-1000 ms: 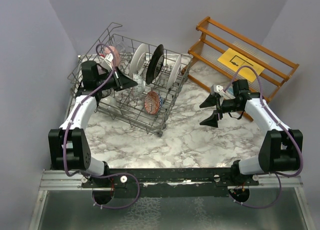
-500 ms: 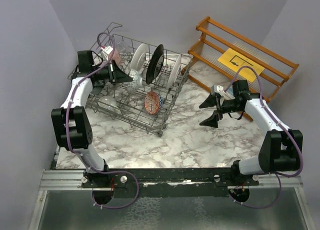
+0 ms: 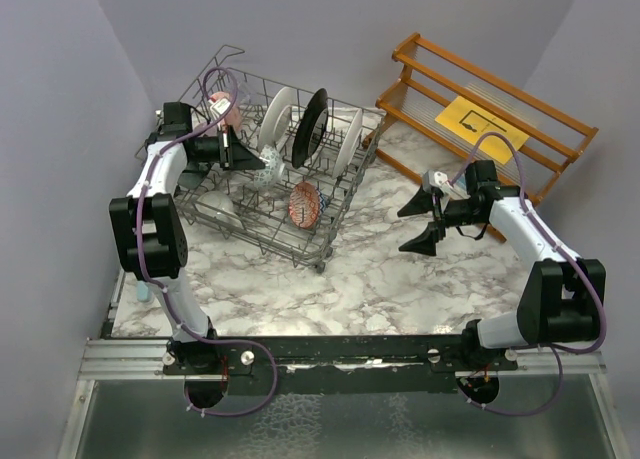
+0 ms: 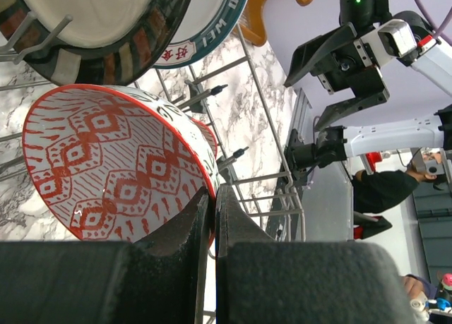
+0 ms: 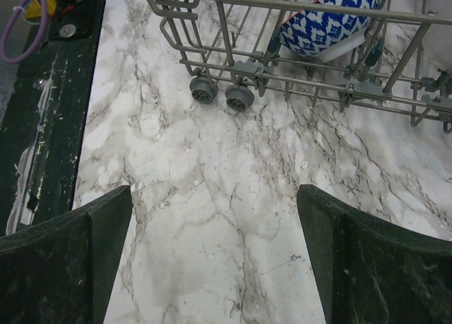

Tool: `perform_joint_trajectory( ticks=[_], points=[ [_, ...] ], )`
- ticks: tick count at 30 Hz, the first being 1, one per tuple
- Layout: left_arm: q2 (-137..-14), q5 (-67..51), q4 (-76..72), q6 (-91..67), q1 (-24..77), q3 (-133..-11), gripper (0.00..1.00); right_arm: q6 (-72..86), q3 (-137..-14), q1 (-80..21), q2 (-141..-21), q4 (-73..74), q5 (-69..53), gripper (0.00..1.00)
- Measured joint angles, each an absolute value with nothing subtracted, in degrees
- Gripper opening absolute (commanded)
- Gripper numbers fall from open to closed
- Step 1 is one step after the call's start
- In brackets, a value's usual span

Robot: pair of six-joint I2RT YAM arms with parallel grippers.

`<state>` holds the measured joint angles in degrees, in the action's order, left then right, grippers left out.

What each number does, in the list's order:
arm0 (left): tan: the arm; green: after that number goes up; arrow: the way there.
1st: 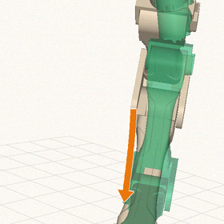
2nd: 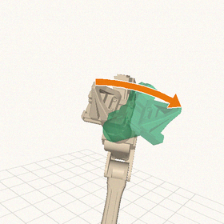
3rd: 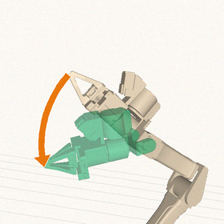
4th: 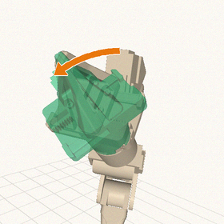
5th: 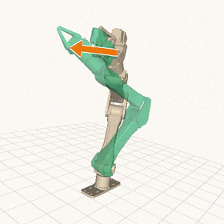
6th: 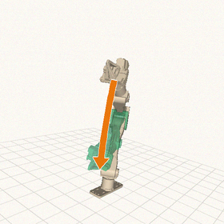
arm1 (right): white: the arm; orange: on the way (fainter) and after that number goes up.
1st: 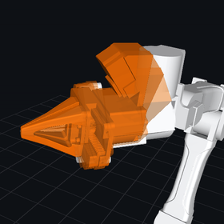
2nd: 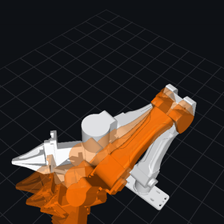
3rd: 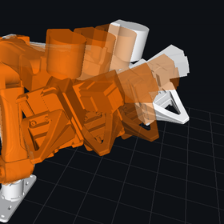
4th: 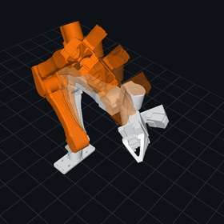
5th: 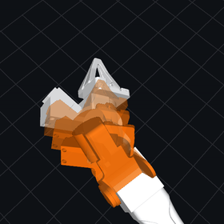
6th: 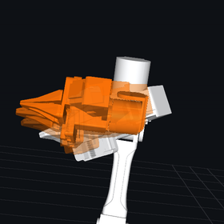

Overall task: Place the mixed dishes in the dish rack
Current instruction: Insert the bowl into the dish rack.

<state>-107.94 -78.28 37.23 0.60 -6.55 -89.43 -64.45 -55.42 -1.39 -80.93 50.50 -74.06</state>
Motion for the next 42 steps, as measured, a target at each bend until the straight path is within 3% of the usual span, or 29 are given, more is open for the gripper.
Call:
perform_joint_trajectory(
  ticks=[21,42],
  points=[
    [-105.36,-82.08,33.89,-4.01,-3.97,-87.29,0.0,-65.06,-55.2,-1.39,-79.37,51.29,-74.39,1.0],
    [-116.27,-81.71,42.48,3.07,-5.65,-92.16,0.0,-65.52,-55.2,-1.37,-79.07,51.44,-74.63,1.0]
  ],
)
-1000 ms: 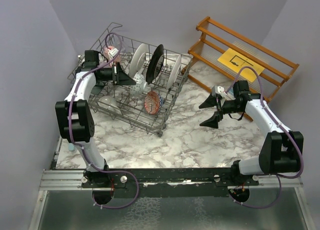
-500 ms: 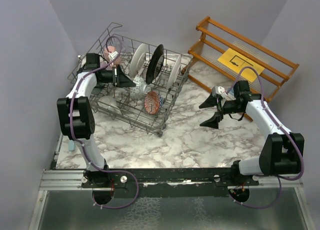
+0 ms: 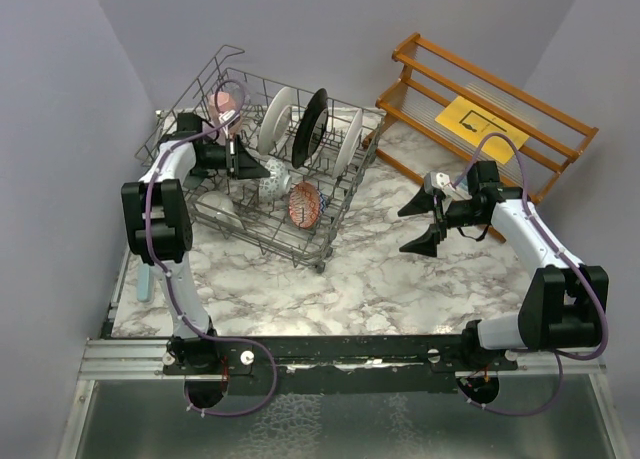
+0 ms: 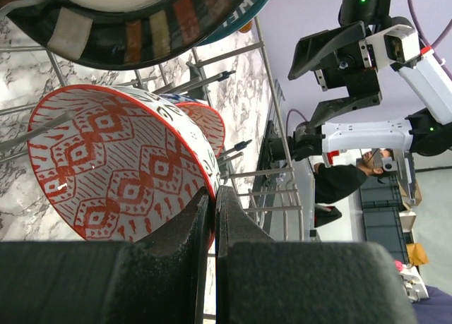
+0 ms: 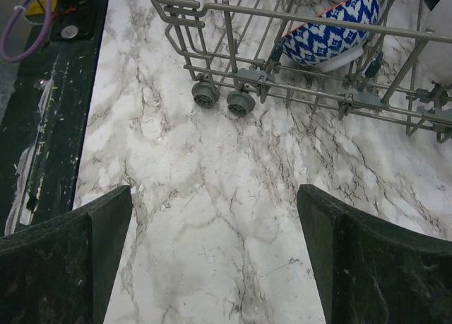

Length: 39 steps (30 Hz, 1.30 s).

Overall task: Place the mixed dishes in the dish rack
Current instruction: Insert the bowl into the dish rack.

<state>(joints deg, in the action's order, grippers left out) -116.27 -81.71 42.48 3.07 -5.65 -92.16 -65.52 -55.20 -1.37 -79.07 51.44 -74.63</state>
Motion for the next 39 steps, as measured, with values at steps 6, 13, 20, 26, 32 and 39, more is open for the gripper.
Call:
perform_joint_trajectory(
  ticks=[6,13,20,26,32,39],
  points=[
    [-118.67,-80.29,45.28,5.52,-5.43,-93.36,0.0,-65.8,-55.2,-1.37,-79.07,51.44,-74.65,1.0],
    [-121.3,-78.54,47.81,6.76,-5.34,-95.59,0.01,-65.87,-55.2,-1.37,-79.07,51.46,-74.65,1.0],
    [-122.02,-77.91,49.39,6.87,-5.23,-97.01,0.17,-65.87,-55.2,-1.37,-79.07,51.46,-74.67,1.0],
    [-122.08,-75.59,49.63,7.38,-4.73,-97.08,0.32,-65.87,-55.2,-1.37,-79.07,51.46,-74.67,1.0],
    [-122.08,-73.95,49.82,7.38,-4.49,-98.52,0.39,-65.87,-55.18,-1.26,-79.05,51.46,-74.67,1.0],
    [-121.84,-71.07,49.32,5.78,-4.49,-99.53,0.52,-65.89,-55.16,-1.02,-79.05,51.46,-74.7,1.0]
  ],
)
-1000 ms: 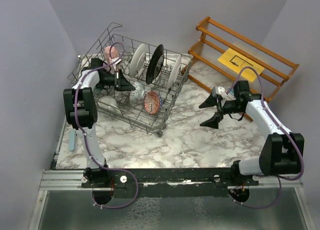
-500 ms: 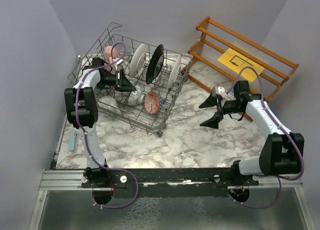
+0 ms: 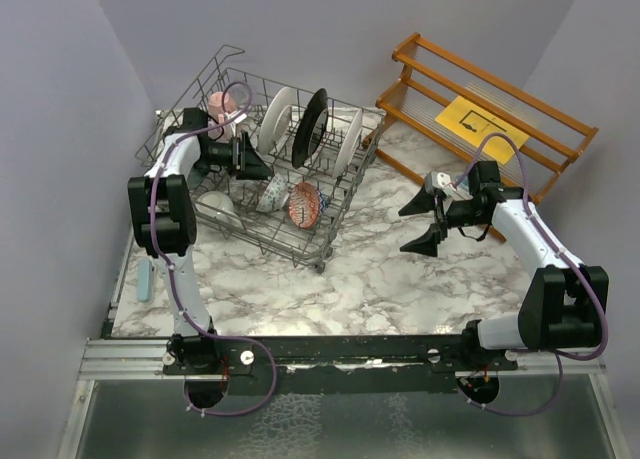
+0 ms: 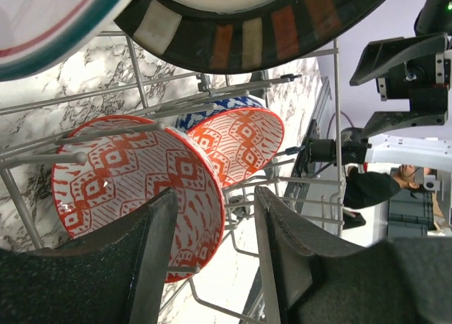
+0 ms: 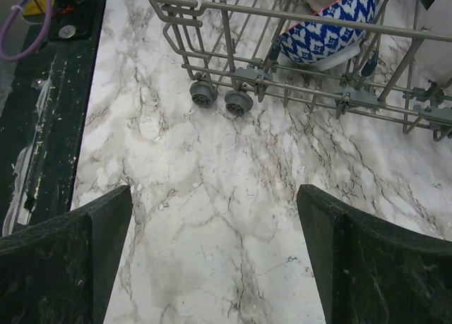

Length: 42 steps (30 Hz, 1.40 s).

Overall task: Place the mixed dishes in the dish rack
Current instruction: Insert the bowl into the dish rack, then pick up the bowl from the dish rack.

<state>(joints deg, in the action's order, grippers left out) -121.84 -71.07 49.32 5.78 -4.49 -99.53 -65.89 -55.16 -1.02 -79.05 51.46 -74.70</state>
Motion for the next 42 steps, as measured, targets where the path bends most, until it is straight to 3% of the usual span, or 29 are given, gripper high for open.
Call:
perform_joint_trajectory(
  ticks=[5,13,15,19,22,25,28,32,35,38,40,42],
  points=[
    [-117.84,-66.85,46.52,1.93,-4.69,-97.67,0.55,-65.91,-55.11,-1.02,-78.72,51.48,-74.7,1.0],
    [-101.32,-54.35,37.12,-8.75,-4.89,-89.1,0.56,-66.32,-55.09,-0.99,-78.19,51.86,-74.94,1.0],
    [-96.55,-50.0,33.58,-12.12,-4.86,-85.89,0.63,-66.32,-55.09,-0.99,-78.19,51.96,-75.0,1.0],
    [-80.53,-40.51,20.69,-20.38,-4.34,-70.67,0.94,-66.35,-55.09,-0.99,-78.02,52.14,-75.13,1.0],
    [-66.63,-31.64,9.63,-27.2,-1.06,-57.63,0.95,-66.32,-55.09,-0.99,-77.87,52.25,-75.18,1.0],
    [-59.09,-22.81,3.36,-33.61,6.72,-51.81,0.94,-66.22,-55.09,-0.99,-77.65,52.18,-75.16,1.0],
    [-59.66,-15.22,2.96,-37.87,14.37,-53.06,0.87,-65.69,-55.05,-0.99,-77.17,51.86,-75.16,1.0],
    [-63.86,-0.95,7.94,-41.54,24.4,-57.34,0.79,-63.9,-54.68,-0.99,-76.25,50.37,-75.11,1.0],
    [-69.63,9.41,14.83,-43.9,31.05,-64.12,0.63,-62.06,-54.26,-0.99,-75.46,48.84,-75.05,1.0],
    [-75.0,16.34,19.44,-45.43,34.48,-69.12,0.61,-60.62,-54.0,-0.99,-75.05,47.62,-74.98,1.0],
    [-78.17,20.1,22.11,-46.13,36.03,-71.29,0.53,-59.83,-53.91,-0.99,-74.89,46.87,-74.78,1.0],
    [-80.82,22.33,24.05,-46.65,36.97,-72.42,0.51,-59.29,-53.87,-0.99,-74.76,46.3,-74.63,1.0]
  ],
)
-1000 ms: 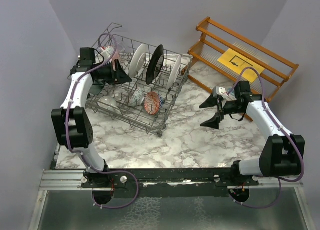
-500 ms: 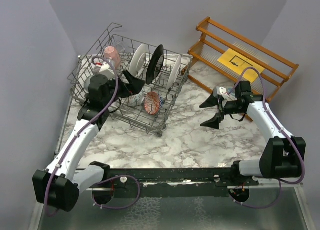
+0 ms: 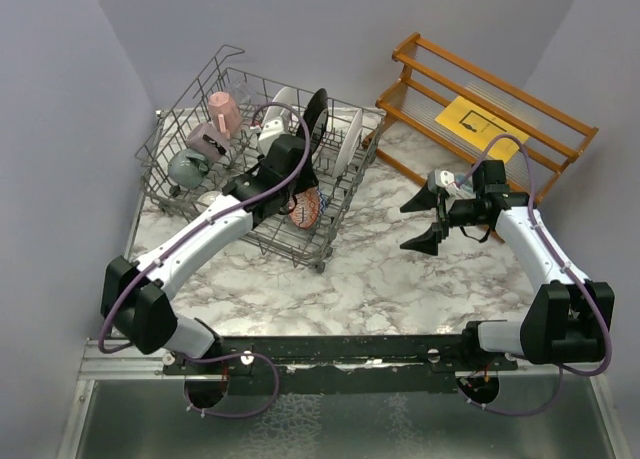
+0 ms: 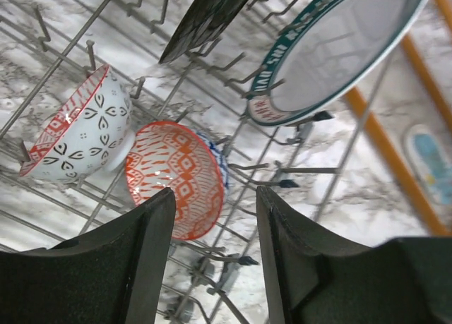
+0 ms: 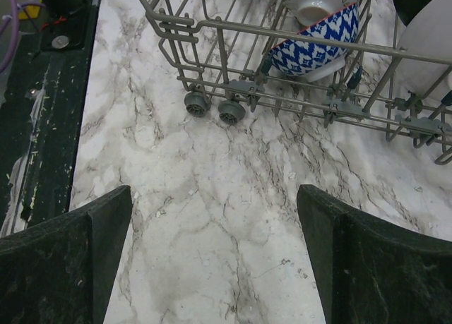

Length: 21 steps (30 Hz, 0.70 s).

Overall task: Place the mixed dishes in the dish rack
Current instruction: Pick up the bowl from the dish rack.

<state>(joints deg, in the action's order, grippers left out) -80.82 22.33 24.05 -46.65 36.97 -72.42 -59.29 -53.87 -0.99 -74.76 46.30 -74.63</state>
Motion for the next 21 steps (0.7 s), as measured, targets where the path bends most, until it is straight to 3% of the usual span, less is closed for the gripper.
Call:
perform_joint_trajectory(
  ticks=[14,19,21],
  points=[
    [-95.07,23.53,25.52,-46.89,38.39,-75.66,0.49,-58.57,-53.8,-0.99,-74.56,45.34,-74.19,1.0],
    [-98.59,22.68,24.29,-47.22,38.68,-75.79,0.46,-58.57,-53.71,-0.99,-74.56,45.3,-74.15,1.0],
    [-99.81,22.26,24.01,-47.42,38.96,-75.79,0.4,-58.57,-53.69,-0.99,-74.56,45.3,-74.11,1.0]
  ],
)
